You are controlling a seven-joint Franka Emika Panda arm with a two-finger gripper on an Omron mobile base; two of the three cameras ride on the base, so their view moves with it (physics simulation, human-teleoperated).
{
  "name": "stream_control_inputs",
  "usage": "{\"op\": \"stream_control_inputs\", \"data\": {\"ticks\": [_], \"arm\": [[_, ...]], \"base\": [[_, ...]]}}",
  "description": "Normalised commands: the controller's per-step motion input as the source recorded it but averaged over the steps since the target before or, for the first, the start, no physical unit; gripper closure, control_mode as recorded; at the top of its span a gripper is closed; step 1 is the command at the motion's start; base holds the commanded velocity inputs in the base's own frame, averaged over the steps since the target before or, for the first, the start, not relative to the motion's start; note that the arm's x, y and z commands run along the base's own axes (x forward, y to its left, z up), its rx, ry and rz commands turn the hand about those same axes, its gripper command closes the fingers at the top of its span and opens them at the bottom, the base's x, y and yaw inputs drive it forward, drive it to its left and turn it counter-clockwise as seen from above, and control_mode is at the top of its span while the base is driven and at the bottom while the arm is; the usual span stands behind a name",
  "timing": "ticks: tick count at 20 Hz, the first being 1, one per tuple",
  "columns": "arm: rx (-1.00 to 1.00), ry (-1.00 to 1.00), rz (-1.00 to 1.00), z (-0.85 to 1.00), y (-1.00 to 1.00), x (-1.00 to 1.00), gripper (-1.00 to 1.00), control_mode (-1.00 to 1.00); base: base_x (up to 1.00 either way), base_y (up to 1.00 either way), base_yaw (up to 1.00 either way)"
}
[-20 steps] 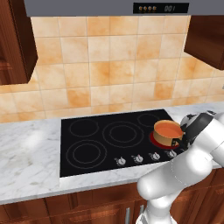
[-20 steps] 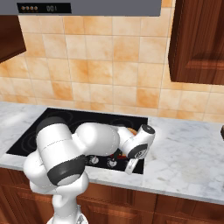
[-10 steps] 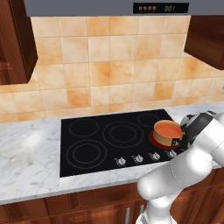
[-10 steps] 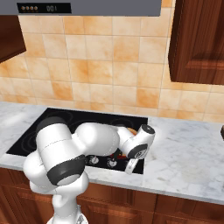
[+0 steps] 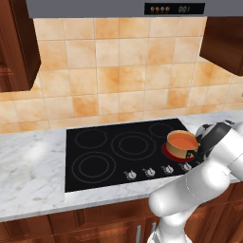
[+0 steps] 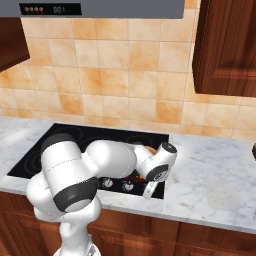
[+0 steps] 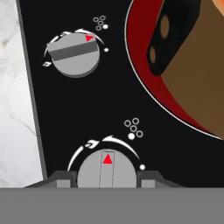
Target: Wait until the marinara sauce is simmered to a deep red color and then turn off the stove.
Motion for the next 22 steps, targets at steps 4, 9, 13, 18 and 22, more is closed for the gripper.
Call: {"op": "stream_control_inputs", "data": {"ticks": [4,9,13,18,22], "arm": [[0.0,0.0,0.0,0.0,0.0,0.0,1.0,-1.0],[0.0,0.0,0.0,0.0,0.0,0.0,1.0,-1.0],[0.0,0.0,0.0,0.0,0.0,0.0,1.0,-1.0],[0.0,0.0,0.0,0.0,0.0,0.0,1.0,-1.0],[0.0,0.0,0.0,0.0,0.0,0.0,1.0,-1.0]], "base": [[0.0,0.0,0.0],[0.0,0.0,0.0],[0.0,0.0,0.0],[0.0,0.0,0.0],[0.0,0.0,0.0]]}}
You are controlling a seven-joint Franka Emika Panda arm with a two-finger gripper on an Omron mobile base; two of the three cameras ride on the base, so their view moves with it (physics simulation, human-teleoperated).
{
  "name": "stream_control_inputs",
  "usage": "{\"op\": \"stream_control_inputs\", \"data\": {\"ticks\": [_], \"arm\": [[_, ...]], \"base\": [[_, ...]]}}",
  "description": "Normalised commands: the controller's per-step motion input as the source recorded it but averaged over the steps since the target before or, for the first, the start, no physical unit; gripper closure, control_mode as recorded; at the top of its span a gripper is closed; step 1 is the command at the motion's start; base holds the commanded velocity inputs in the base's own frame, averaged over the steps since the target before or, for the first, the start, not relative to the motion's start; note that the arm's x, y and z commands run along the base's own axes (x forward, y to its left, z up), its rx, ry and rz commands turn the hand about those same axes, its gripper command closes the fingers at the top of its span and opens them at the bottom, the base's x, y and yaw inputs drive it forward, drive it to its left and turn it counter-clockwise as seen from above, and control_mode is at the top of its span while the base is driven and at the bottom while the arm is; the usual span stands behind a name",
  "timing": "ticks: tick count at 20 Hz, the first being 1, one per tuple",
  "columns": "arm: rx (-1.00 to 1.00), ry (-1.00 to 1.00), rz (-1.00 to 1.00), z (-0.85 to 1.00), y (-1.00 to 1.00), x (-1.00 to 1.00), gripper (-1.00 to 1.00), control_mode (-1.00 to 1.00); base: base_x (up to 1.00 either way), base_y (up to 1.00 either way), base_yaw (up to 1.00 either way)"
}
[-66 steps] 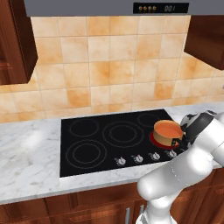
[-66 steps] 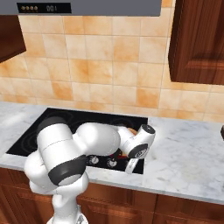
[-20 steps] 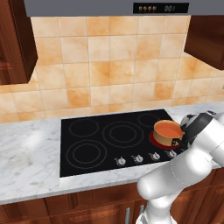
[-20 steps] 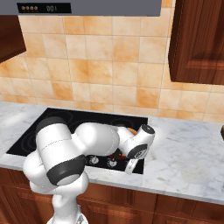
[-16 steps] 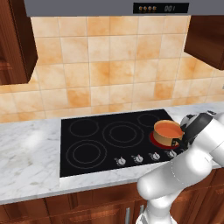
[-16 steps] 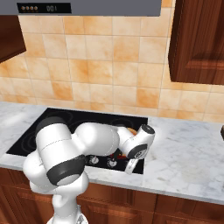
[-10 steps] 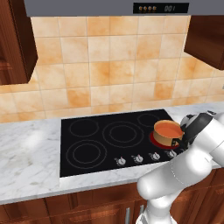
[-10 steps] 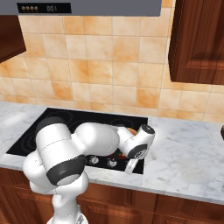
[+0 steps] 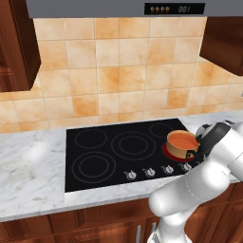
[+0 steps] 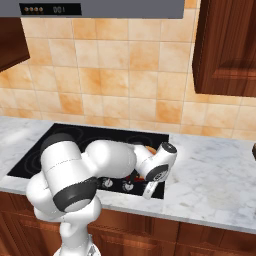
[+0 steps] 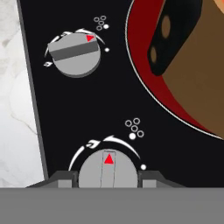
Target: Wait until the marinara sauce is simmered to a deep red color and then turn off the stove.
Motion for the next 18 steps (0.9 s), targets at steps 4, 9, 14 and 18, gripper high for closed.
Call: {"op": "stream_control_inputs", "data": {"ticks": [4,9,14,18], "arm": [[0.0,0.0,0.0,0.0,0.0,0.0,1.0,-1.0],[0.0,0.0,0.0,0.0,0.0,0.0,1.0,-1.0],[0.0,0.0,0.0,0.0,0.0,0.0,1.0,-1.0],[0.0,0.0,0.0,0.0,0.0,0.0,1.0,-1.0]], "base": [[0.0,0.0,0.0],[0.0,0.0,0.0],[0.0,0.0,0.0],[0.0,0.0,0.0]]}}
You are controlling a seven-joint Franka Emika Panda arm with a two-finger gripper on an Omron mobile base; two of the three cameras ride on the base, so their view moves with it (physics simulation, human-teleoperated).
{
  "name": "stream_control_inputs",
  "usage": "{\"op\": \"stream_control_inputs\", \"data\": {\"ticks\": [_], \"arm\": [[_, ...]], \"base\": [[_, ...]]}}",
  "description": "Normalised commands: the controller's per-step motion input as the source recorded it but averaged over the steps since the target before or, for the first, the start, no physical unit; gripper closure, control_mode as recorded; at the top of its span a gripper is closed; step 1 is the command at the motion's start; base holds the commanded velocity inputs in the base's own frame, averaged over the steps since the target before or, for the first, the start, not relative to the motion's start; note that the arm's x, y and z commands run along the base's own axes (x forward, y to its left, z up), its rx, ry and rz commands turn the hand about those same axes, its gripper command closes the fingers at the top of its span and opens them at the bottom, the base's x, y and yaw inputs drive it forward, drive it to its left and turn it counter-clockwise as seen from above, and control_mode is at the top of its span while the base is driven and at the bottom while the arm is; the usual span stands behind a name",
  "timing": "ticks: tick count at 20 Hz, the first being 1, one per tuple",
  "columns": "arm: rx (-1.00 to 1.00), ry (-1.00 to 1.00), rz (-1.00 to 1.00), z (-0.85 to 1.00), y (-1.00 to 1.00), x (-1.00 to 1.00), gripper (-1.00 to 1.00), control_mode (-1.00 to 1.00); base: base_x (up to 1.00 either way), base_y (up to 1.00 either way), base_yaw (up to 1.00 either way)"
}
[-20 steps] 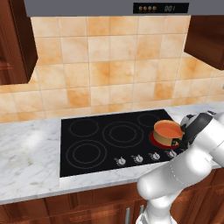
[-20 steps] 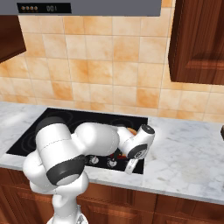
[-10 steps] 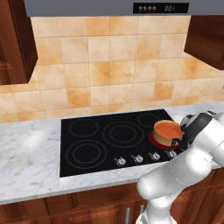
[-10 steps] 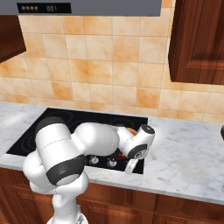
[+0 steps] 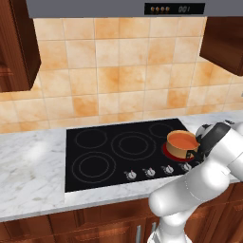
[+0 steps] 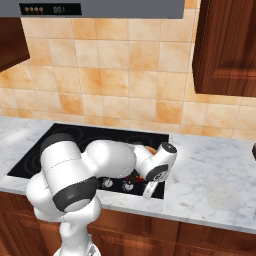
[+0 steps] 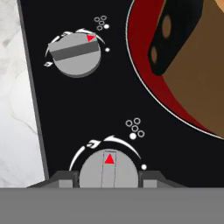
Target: Wait until the marinara sauce is simmered to a deep red color and then turn off the stove.
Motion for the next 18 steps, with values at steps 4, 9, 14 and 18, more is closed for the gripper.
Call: {"op": "stream_control_inputs", "data": {"ticks": [4,9,14,18], "arm": [[0.0,0.0,0.0,0.0,0.0,0.0,1.0,-1.0],[0.0,0.0,0.0,0.0,0.0,0.0,1.0,-1.0],[0.0,0.0,0.0,0.0,0.0,0.0,1.0,-1.0],[0.0,0.0,0.0,0.0,0.0,0.0,1.0,-1.0]], "base": [[0.0,0.0,0.0],[0.0,0.0,0.0],[0.0,0.0,0.0],[0.0,0.0,0.0]]}}
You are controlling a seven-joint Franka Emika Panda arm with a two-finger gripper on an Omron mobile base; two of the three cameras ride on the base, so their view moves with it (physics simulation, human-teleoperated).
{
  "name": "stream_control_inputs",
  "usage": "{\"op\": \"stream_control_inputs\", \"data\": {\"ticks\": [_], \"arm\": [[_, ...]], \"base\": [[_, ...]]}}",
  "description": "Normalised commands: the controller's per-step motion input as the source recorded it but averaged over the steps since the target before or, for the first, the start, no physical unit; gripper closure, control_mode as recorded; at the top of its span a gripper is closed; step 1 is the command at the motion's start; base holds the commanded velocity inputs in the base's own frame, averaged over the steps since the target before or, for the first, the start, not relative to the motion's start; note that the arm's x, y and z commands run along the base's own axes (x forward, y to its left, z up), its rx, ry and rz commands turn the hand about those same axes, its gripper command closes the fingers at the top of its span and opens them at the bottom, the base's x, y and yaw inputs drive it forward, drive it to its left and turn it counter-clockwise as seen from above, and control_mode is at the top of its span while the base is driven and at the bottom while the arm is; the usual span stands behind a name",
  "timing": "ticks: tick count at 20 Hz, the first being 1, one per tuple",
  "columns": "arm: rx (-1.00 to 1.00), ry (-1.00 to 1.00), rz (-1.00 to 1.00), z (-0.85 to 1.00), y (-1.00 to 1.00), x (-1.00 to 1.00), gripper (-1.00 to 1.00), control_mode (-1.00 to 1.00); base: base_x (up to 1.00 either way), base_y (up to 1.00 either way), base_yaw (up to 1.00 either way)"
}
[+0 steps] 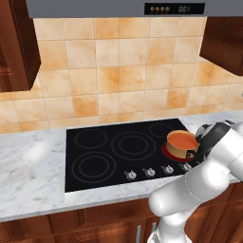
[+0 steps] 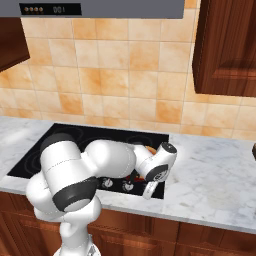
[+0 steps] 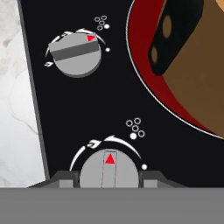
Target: Wait until the marinara sauce is simmered to a deep red color and then turn off the stove.
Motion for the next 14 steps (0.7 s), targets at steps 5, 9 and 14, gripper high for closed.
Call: {"op": "stream_control_inputs", "data": {"ticks": [5,9,14], "arm": [[0.0,0.0,0.0,0.0,0.0,0.0,1.0,-1.0],[0.0,0.0,0.0,0.0,0.0,0.0,1.0,-1.0],[0.0,0.0,0.0,0.0,0.0,0.0,1.0,-1.0]], "base": [[0.0,0.0,0.0],[0.0,0.0,0.0],[0.0,0.0,0.0]]}}
